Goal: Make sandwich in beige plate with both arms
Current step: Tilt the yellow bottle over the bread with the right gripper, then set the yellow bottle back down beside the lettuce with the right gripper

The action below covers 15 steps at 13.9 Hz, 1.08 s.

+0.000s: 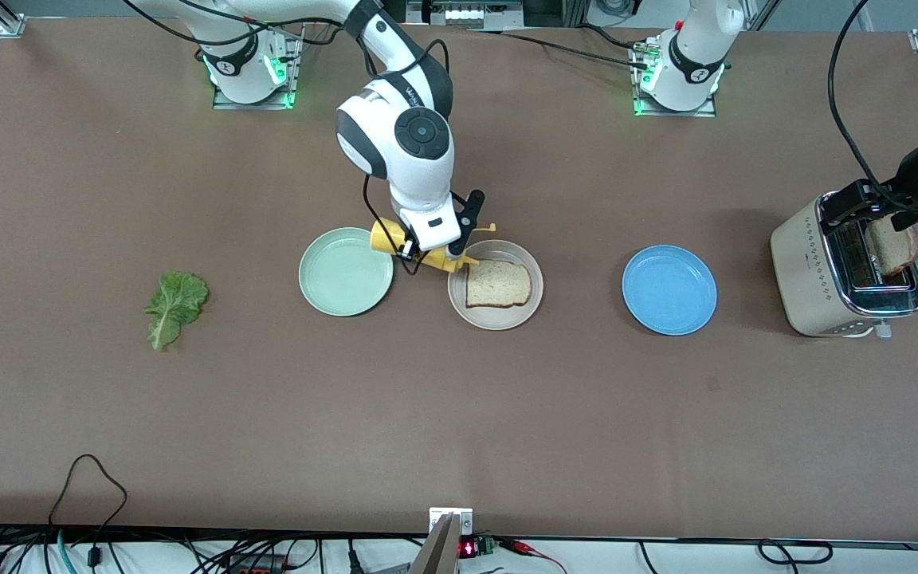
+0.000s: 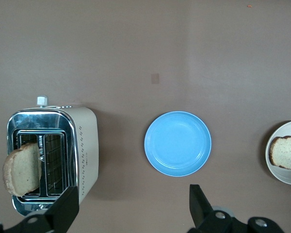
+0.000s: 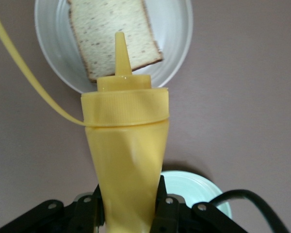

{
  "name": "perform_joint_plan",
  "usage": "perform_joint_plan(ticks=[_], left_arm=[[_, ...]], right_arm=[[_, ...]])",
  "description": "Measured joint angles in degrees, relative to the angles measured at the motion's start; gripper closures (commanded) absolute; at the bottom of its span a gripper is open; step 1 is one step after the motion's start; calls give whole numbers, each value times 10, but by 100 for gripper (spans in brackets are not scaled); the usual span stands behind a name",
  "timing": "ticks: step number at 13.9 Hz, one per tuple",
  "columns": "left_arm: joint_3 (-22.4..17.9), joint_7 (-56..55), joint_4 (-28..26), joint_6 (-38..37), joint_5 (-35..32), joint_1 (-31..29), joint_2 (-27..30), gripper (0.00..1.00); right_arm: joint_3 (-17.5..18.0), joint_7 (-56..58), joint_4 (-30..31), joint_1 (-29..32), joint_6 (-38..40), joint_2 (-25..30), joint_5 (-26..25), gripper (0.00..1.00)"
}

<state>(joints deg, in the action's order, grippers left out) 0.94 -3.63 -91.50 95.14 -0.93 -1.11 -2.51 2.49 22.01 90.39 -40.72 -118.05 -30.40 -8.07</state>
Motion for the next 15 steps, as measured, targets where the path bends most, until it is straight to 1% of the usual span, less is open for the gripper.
perform_joint_plan(ticks=[1, 2, 4, 6, 8, 12, 15], left_arm=[[0, 0, 0, 0, 0, 0, -1, 0], [0, 0, 0, -1, 0, -1, -2, 0], [-2, 0, 0, -10, 0, -4, -2, 0], [-2, -1, 0, -16, 0, -5, -2, 0], [-2, -2, 0, -18, 0, -5, -2, 0], [-3, -3, 0, -18, 0, -5, -2, 0], [-4, -3, 0, -18, 0, -6, -2, 0]], right_arm=[[-1, 9, -7, 13, 10, 3, 2, 100], [-2, 35, -13, 32, 24, 10, 14, 100], [-5, 147, -20, 91, 59, 37, 83, 100], [-7, 277, -21, 168, 112, 68, 156, 100], [-9, 399, -21, 246, 159, 87, 227, 100], [-10, 604, -6, 369, 207, 82, 341, 100], [-10, 772, 31, 443, 216, 51, 433, 100]])
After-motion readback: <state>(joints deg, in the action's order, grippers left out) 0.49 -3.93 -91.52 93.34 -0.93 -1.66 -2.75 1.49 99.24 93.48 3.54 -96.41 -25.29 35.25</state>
